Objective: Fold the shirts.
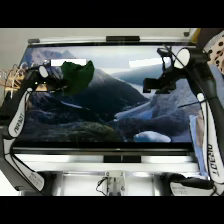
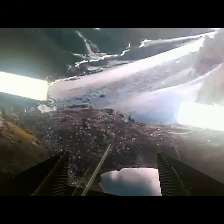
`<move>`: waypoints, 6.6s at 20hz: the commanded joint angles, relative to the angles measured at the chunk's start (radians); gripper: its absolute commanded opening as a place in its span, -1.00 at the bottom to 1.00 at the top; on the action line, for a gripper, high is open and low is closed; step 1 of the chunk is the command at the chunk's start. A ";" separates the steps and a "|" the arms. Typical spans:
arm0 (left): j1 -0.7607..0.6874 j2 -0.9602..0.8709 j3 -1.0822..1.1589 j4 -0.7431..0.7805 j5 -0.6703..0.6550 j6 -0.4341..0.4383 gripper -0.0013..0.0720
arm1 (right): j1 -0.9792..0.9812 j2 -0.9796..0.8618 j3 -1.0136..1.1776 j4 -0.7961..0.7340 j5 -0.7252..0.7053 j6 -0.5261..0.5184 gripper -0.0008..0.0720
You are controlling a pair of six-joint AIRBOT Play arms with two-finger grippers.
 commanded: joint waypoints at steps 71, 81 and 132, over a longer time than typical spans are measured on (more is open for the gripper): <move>-0.431 0.124 -0.356 -0.999 0.121 0.480 -0.87 | -0.255 0.060 -0.725 0.385 -0.317 -0.132 0.84; -0.293 0.412 -0.356 -0.877 0.082 0.640 -0.88 | -0.226 0.229 -0.529 0.301 -0.182 -0.340 -0.82; -0.194 1.221 -1.032 -0.372 0.185 0.239 -0.87 | -0.175 -0.150 -0.565 0.343 -0.220 -0.175 0.60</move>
